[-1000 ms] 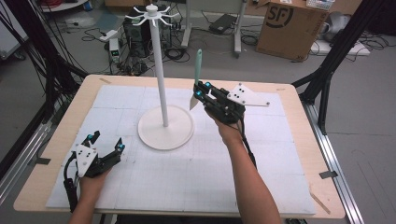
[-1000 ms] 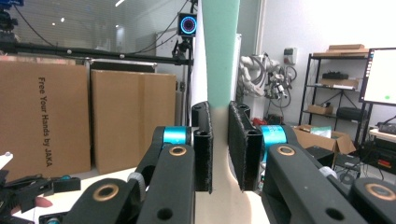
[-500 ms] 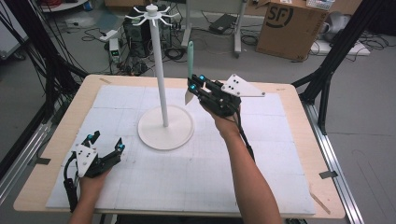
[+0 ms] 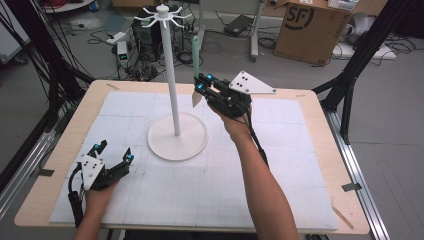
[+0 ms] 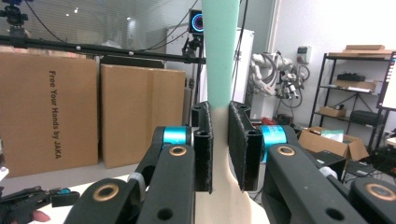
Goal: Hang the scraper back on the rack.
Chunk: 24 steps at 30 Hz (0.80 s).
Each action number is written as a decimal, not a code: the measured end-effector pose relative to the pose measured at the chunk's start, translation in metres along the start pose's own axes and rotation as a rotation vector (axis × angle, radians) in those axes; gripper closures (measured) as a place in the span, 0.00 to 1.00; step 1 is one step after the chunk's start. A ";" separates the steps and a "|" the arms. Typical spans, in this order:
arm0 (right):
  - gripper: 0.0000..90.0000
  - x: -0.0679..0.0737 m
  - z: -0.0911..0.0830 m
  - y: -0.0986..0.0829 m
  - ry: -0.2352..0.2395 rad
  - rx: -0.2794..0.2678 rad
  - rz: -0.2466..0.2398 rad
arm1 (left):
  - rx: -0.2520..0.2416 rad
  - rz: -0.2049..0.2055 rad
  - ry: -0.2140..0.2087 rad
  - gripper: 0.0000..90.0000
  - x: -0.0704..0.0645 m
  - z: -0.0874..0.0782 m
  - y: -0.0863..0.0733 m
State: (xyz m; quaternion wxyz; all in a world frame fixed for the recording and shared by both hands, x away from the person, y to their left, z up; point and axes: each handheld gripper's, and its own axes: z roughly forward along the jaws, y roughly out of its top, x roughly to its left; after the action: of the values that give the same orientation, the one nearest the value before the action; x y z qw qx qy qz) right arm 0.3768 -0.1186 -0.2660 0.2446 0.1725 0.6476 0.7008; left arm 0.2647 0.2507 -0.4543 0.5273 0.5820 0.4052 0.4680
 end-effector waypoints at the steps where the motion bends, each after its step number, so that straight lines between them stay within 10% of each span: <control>1: 0.90 0.000 0.001 0.000 0.001 0.001 -0.001 | 0.000 0.000 0.000 0.23 0.000 0.000 0.000; 24: 0.90 -0.003 0.023 0.012 0.002 0.047 0.032 | -0.004 -0.002 -0.002 0.23 0.000 0.000 0.000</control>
State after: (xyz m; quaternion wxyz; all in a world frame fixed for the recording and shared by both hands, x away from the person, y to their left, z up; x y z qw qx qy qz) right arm 0.3903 -0.1020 -0.2515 0.2285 0.1881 0.6611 0.6894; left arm 0.2647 0.2508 -0.4544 0.5294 0.5810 0.4042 0.4677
